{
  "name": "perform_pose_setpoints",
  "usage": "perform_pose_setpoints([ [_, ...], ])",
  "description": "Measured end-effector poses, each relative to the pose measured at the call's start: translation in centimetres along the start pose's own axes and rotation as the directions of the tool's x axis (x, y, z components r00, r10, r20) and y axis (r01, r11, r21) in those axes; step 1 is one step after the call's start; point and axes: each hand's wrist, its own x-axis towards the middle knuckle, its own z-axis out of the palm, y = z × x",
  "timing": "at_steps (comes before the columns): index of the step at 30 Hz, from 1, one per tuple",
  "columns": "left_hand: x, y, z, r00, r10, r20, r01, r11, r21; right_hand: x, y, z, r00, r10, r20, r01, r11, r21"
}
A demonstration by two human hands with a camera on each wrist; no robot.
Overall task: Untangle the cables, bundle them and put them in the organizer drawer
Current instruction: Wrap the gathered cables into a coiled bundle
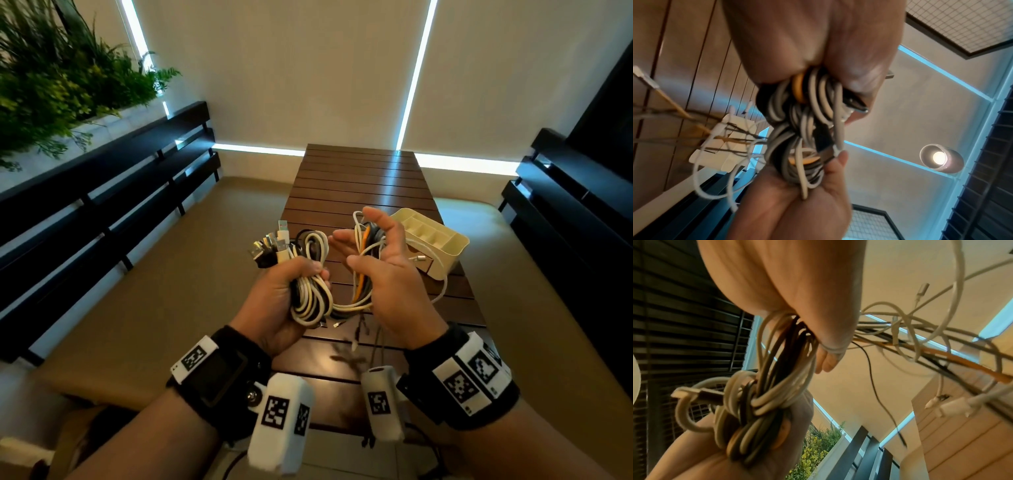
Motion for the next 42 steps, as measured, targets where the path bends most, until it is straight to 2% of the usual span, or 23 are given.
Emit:
perform_pose_setpoints([
  [5,-0.1,-0.6,0.6,0.999,-0.035,0.001,0.035,0.999,0.017,-0.3,-0.1,0.0,0.995,-0.063,0.083,0.066,0.997,-0.027],
  [10,0.3,-0.7,0.9,0.997,-0.077,0.028,0.077,0.997,0.021,-0.5,-0.3,0.1,0.99,-0.063,0.124,0.06,0.998,0.025],
  [14,0.1,-0.9,1.5,0.996,-0.061,0.06,0.061,0.998,0.002,-0.4,-0.3,0.6,0.991,-0.07,0.117,0.067,0.997,0.031],
  [21,0.1,-1.1,1.7,0.994,0.02,0.108,-0.036,0.988,0.15,-0.2,0.4,0.9,0.988,-0.096,0.118,0.098,0.995,-0.018],
  [23,-0.1,-0.9,1.9,0.99,0.006,0.138,-0.033,0.979,0.2,-0.1,0.4,0.8,0.987,-0.093,0.131,0.104,0.992,-0.076],
  [25,-0.4,-0.7,2.0,0.985,0.0,0.175,-0.042,0.972,0.233,0.2,0.2,0.6,0.987,-0.06,0.149,0.091,0.973,-0.21],
  [28,-0.4,-0.4,2.0,0.976,0.031,0.214,-0.089,0.959,0.269,0.6,0.6,-0.2,0.983,-0.02,0.183,0.106,0.877,-0.469],
  [31,-0.4,-0.3,1.7,0.974,0.031,0.226,-0.1,0.949,0.301,0.8,1.0,-0.7,0.982,0.022,0.186,0.091,0.814,-0.573],
  [34,-0.3,-0.2,1.4,0.98,-0.008,0.198,-0.043,0.967,0.25,1.0,0.7,-0.4,0.979,0.061,0.192,0.06,0.824,-0.563],
  [39,0.2,-0.2,0.9,0.987,0.001,0.159,-0.032,0.981,0.189,0.4,-1.2,0.1,0.972,0.111,0.208,-0.001,0.883,-0.469],
  [42,0.4,0.6,0.4,0.988,0.0,0.151,-0.026,0.986,0.167,-0.1,-0.2,-0.4,0.997,0.007,0.08,0.027,0.912,-0.409],
])
